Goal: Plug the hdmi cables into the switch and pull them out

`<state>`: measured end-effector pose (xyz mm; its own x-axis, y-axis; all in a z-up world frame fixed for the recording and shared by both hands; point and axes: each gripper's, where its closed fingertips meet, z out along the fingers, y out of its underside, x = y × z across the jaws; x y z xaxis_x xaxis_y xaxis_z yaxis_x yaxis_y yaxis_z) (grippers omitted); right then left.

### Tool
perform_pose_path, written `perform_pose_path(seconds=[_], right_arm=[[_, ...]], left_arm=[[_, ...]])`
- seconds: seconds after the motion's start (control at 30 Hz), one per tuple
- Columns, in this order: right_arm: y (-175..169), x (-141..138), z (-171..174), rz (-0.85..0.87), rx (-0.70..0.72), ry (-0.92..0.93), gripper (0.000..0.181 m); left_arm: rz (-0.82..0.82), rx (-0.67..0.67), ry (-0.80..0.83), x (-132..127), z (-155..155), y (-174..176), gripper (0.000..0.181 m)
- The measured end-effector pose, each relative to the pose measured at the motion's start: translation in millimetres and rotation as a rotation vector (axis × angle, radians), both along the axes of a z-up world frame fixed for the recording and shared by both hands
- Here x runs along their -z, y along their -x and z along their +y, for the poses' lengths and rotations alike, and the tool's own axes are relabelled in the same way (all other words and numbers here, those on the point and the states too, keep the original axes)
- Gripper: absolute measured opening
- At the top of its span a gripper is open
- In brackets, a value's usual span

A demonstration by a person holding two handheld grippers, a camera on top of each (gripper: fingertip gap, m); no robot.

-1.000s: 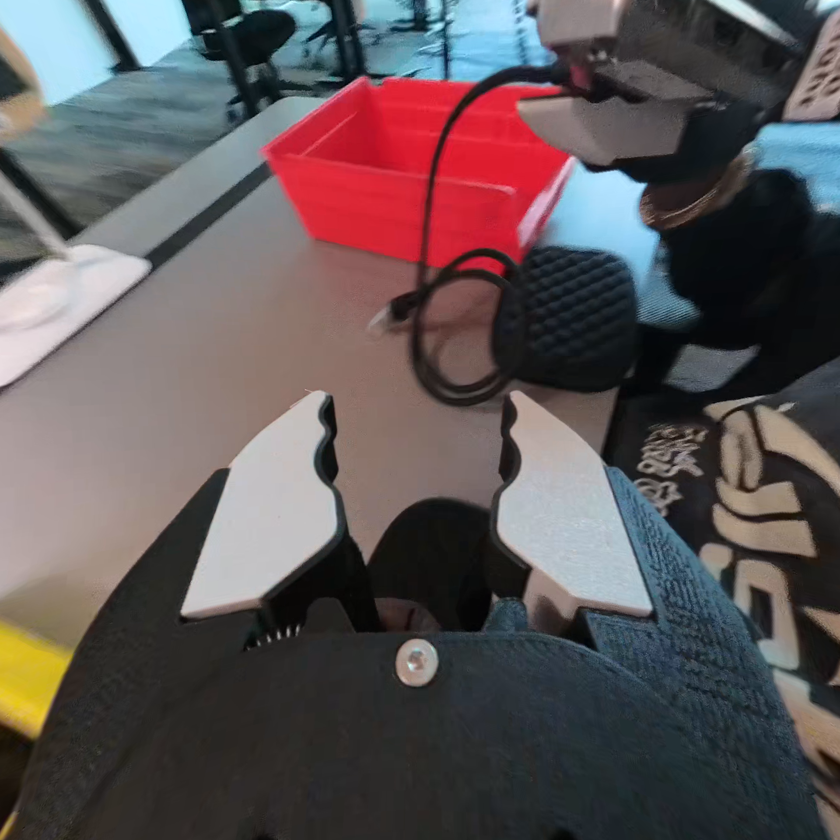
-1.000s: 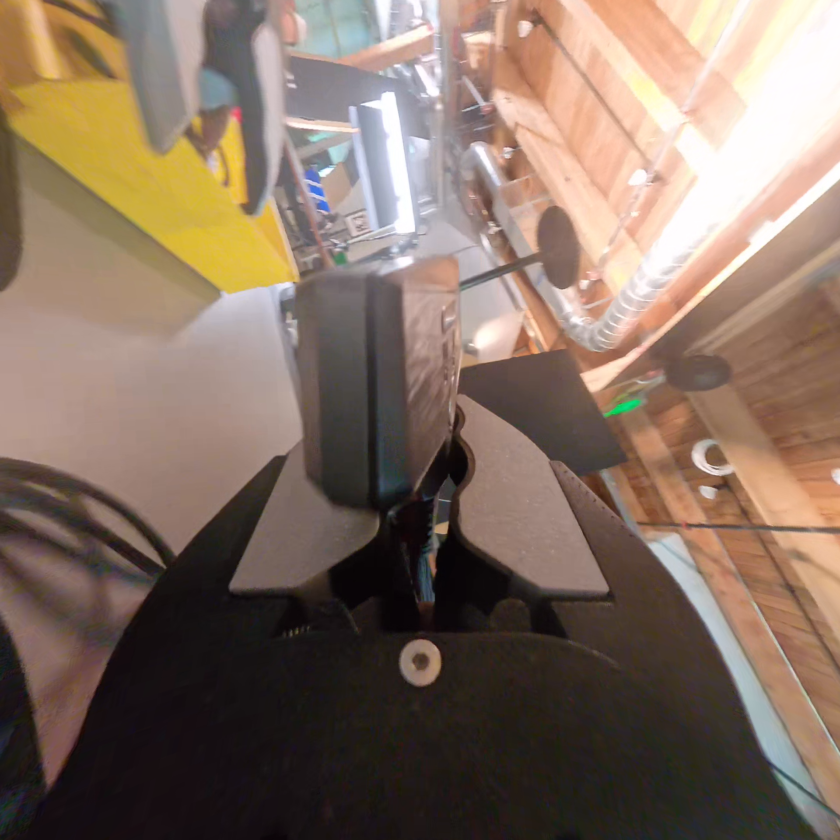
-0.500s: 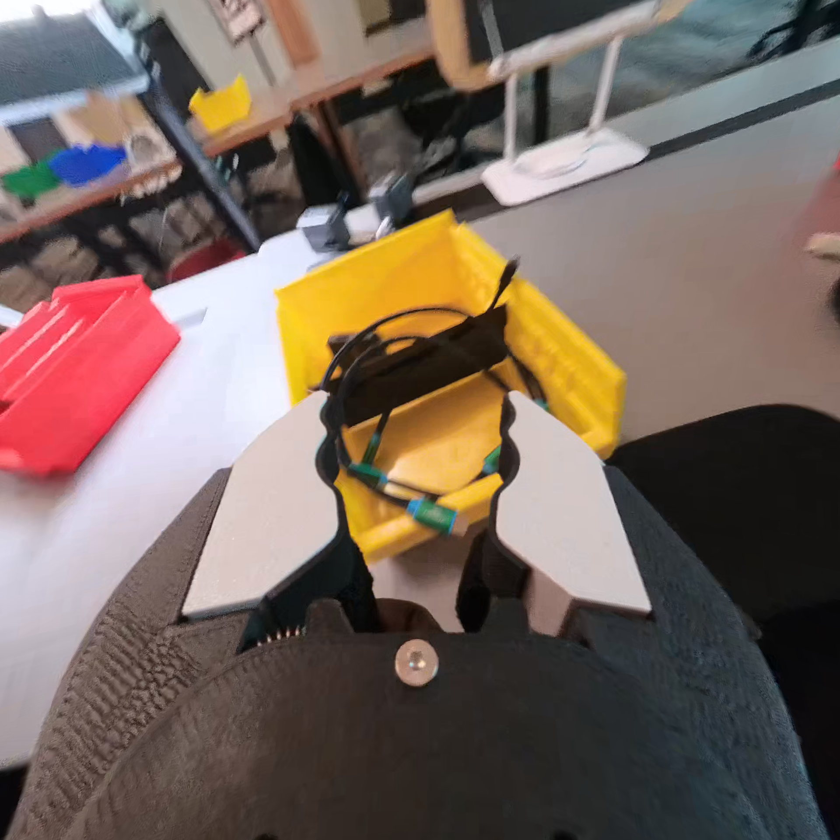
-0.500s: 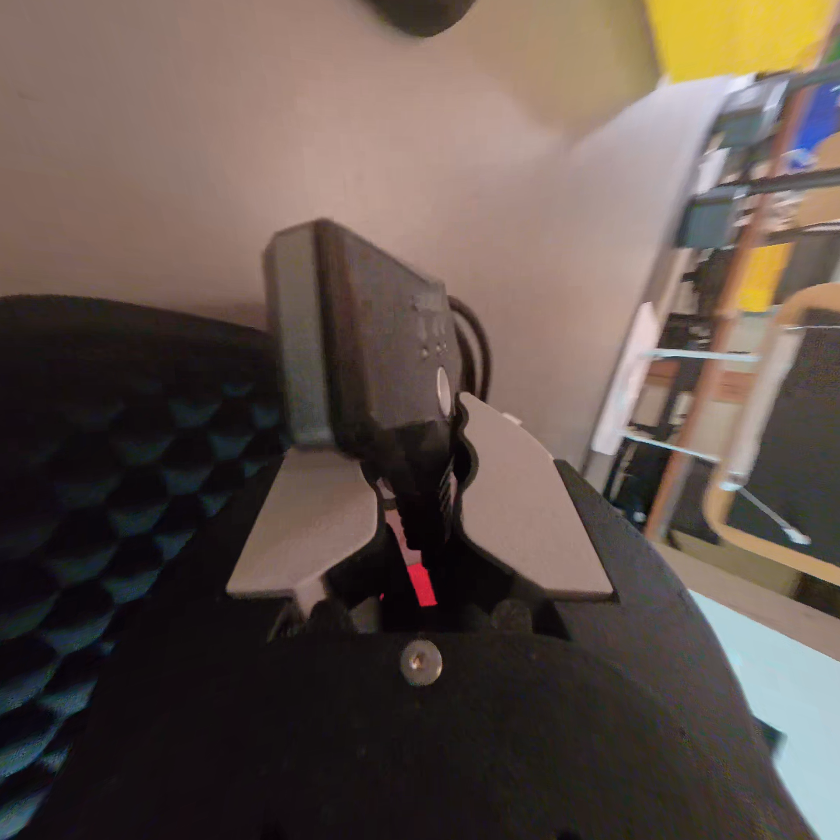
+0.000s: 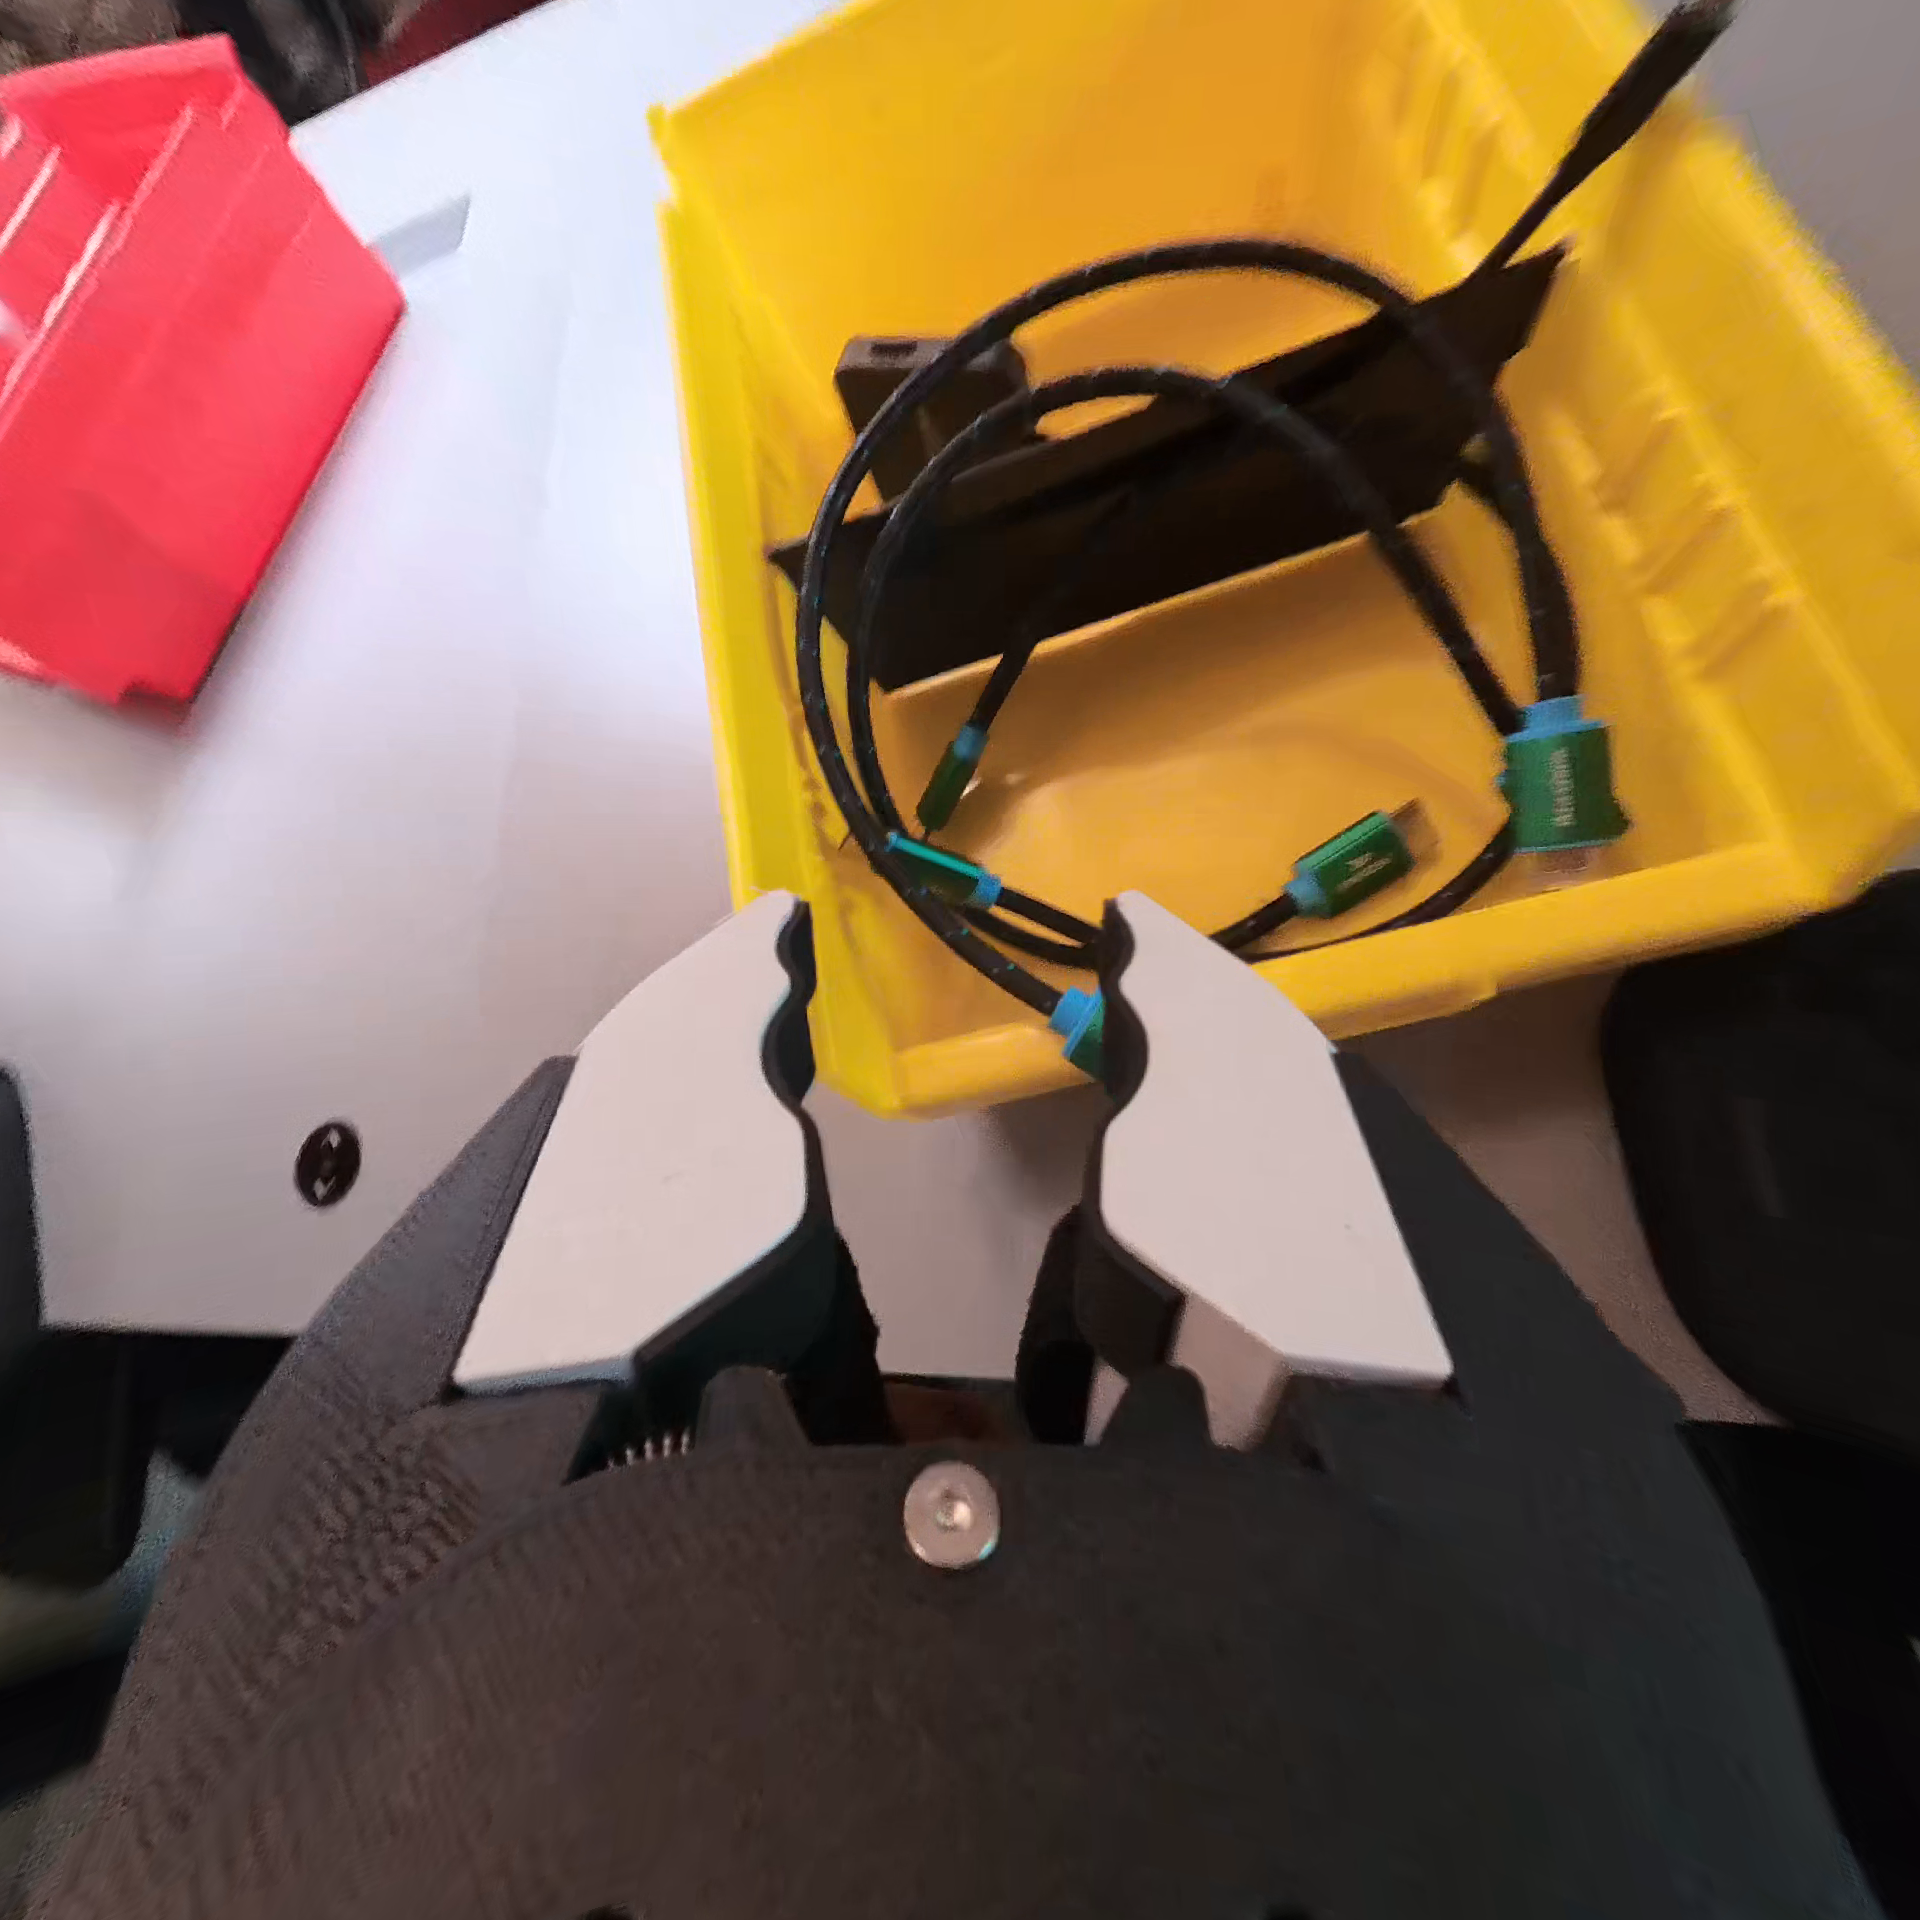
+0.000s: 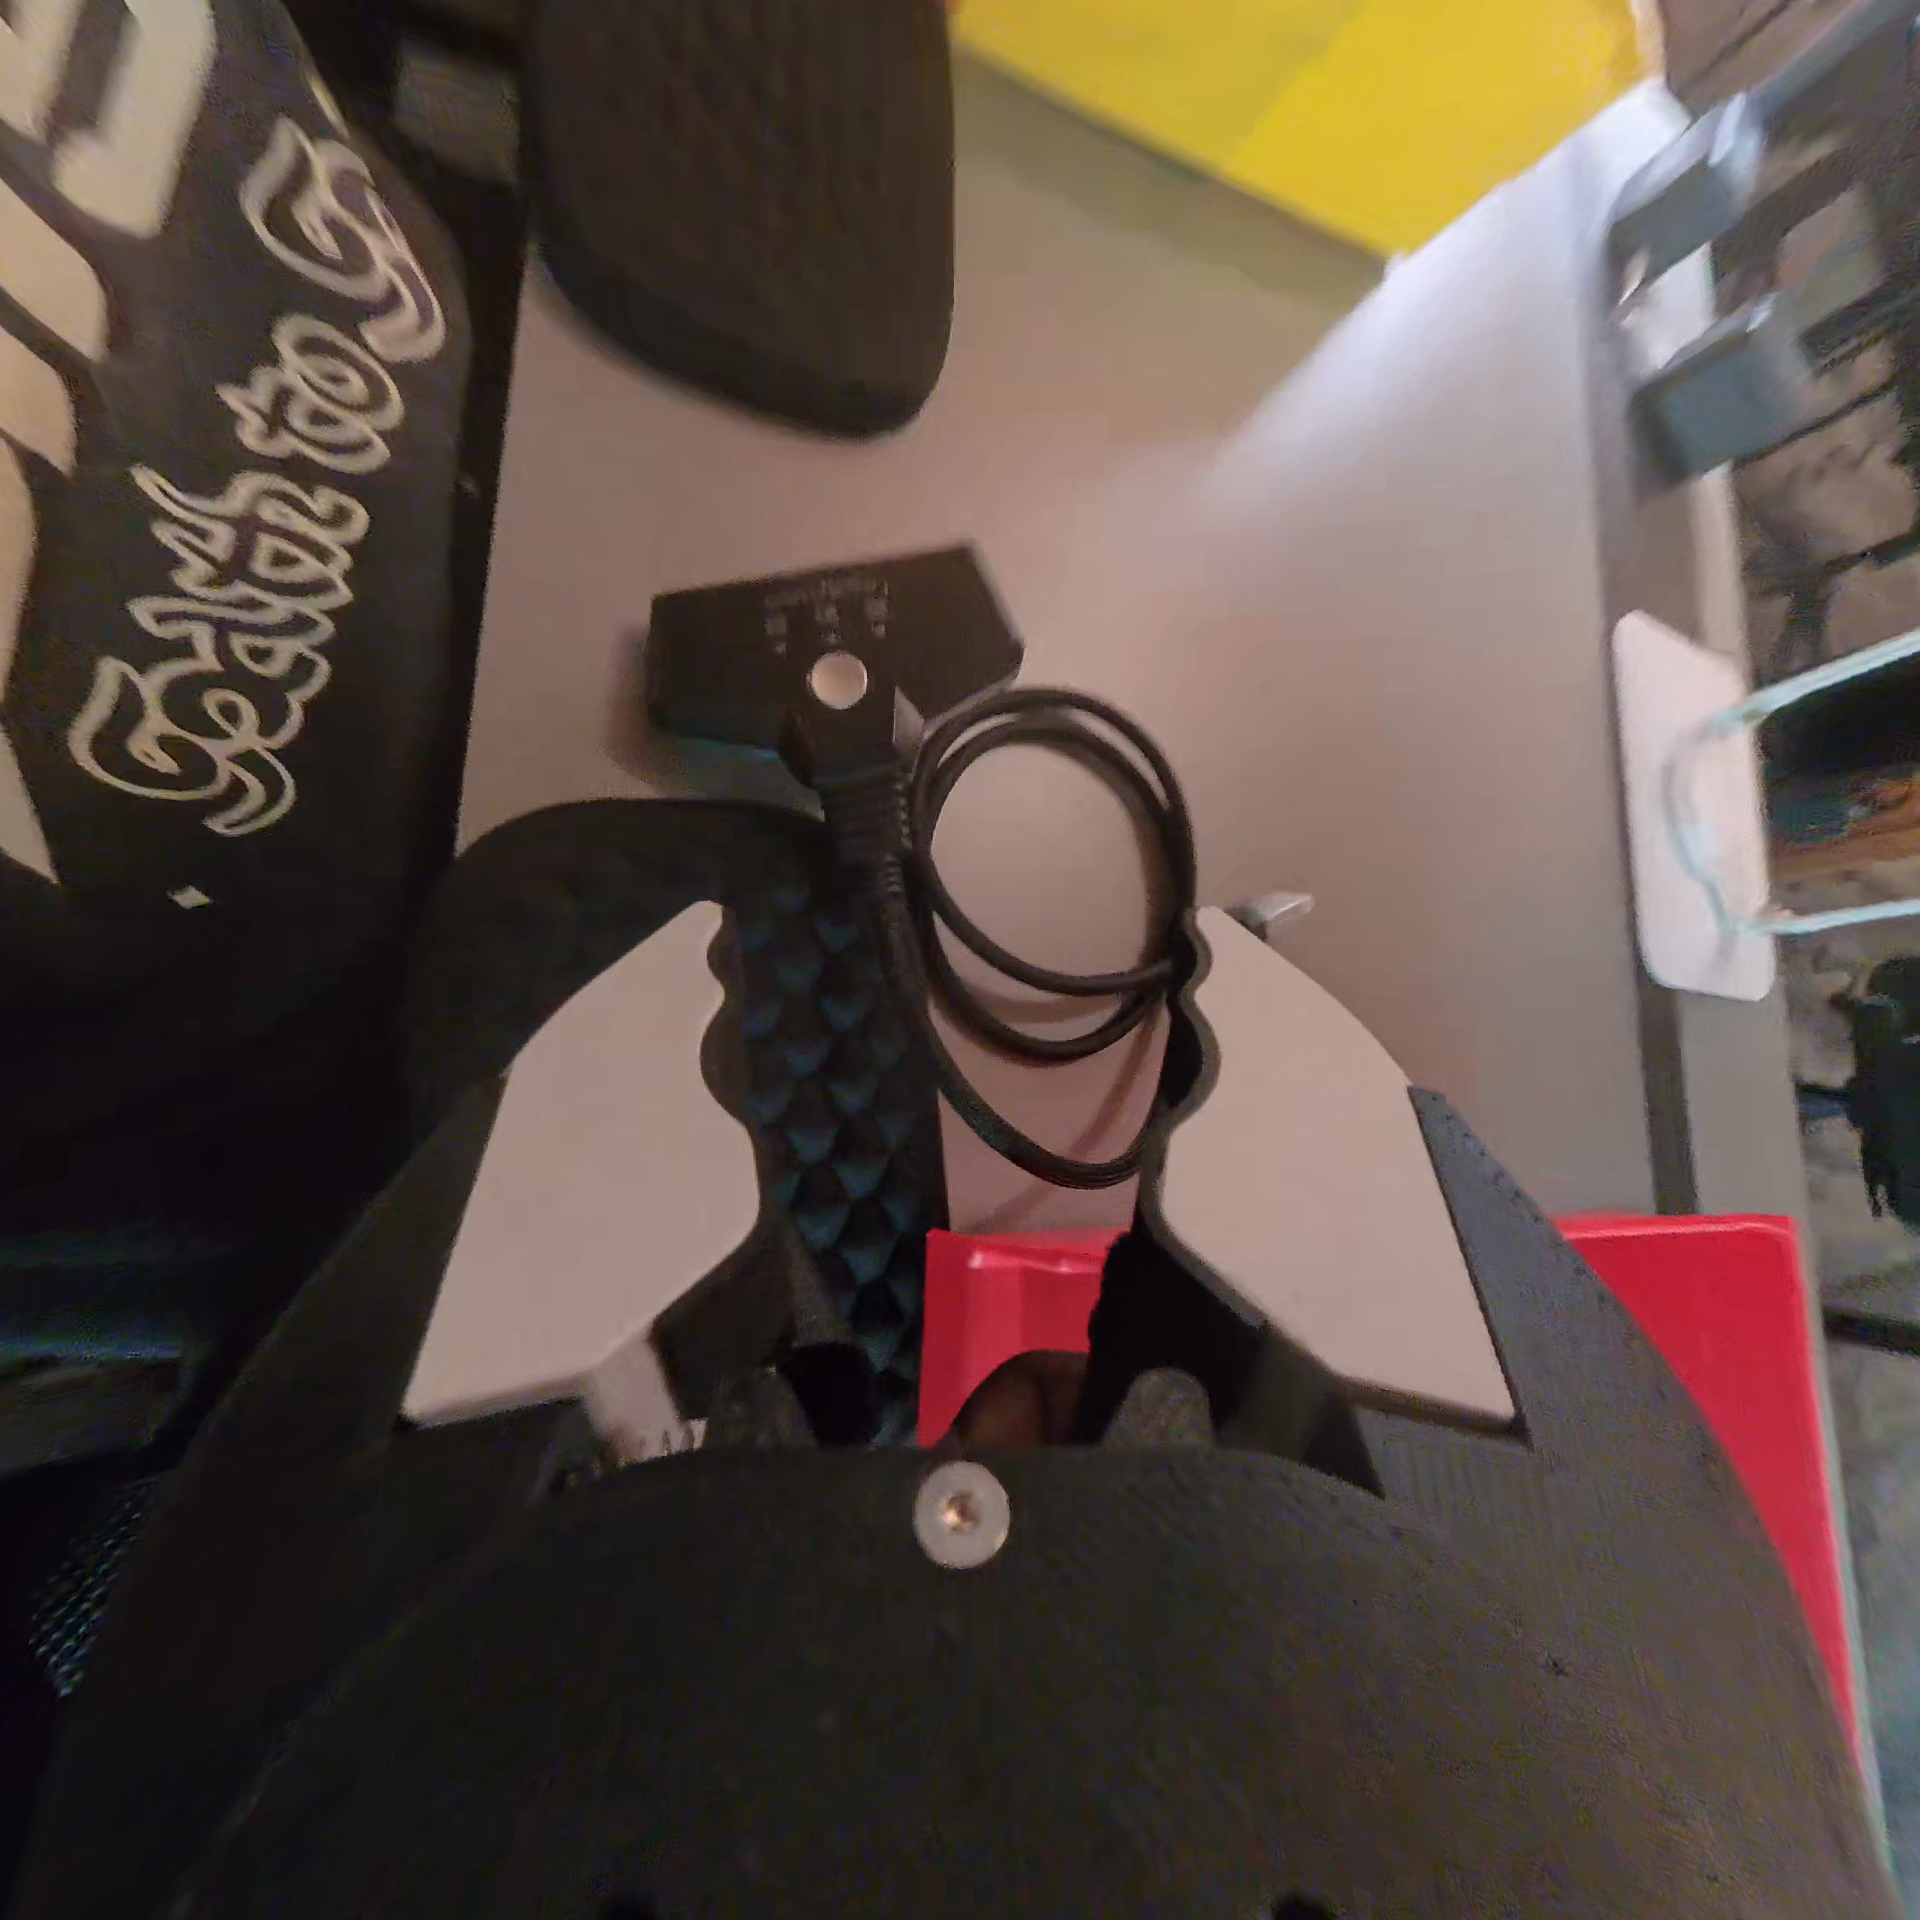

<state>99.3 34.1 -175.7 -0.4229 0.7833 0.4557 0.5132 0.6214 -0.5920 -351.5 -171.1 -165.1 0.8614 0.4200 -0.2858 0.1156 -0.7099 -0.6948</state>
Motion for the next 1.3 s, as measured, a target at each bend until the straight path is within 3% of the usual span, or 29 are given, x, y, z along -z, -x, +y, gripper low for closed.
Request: perform_pose_path(seconds=[0.13, 0.37, 0.53, 0.8, 0.9, 0.97, 1.07, 1.17, 1.3], right_arm=[[-4, -27, -9, 0.128, -0.037, -0.026, 0.076], [2, -26, -15, 0.12, -0.047, -0.118, 0.075], [2, -29, -16, 0.134, -0.038, -0.163, 0.072], [6, -37, -13, 0.198, -0.037, -0.219, 0.063], [6, -36, -14, 0.185, -0.035, -0.214, 0.064], [6, -37, -17, 0.19, -0.042, -0.199, 0.065], [5, -40, -19, 0.202, -0.05, -0.186, 0.065], [3, -42, -19, 0.214, -0.05, -0.175, 0.065], [0, -47, -16, 0.229, -0.035, -0.17, 0.065]], left_arm=[[-0.038, -0.06, 0.086, 16, 6, 2, 0.045], [-0.088, -0.192, 0.219, 45, 3, 15, 0.044], [-0.107, -0.185, 0.281, 64, 3, 24, 0.019], [0.179, -0.124, -0.279, -19, 46, 46, 0.006], [0.113, -0.092, -0.194, 6, 47, 47, 0.008], [0.053, -0.052, -0.048, 28, 43, 41, 0.026], [0.181, -0.026, -0.1, 3, 49, 37, 0.055], [0.323, 0.078, -0.237, -35, 64, 16, 0.056], [0.403, 0.237, -0.293, -58, 100, -9, 0.046]])
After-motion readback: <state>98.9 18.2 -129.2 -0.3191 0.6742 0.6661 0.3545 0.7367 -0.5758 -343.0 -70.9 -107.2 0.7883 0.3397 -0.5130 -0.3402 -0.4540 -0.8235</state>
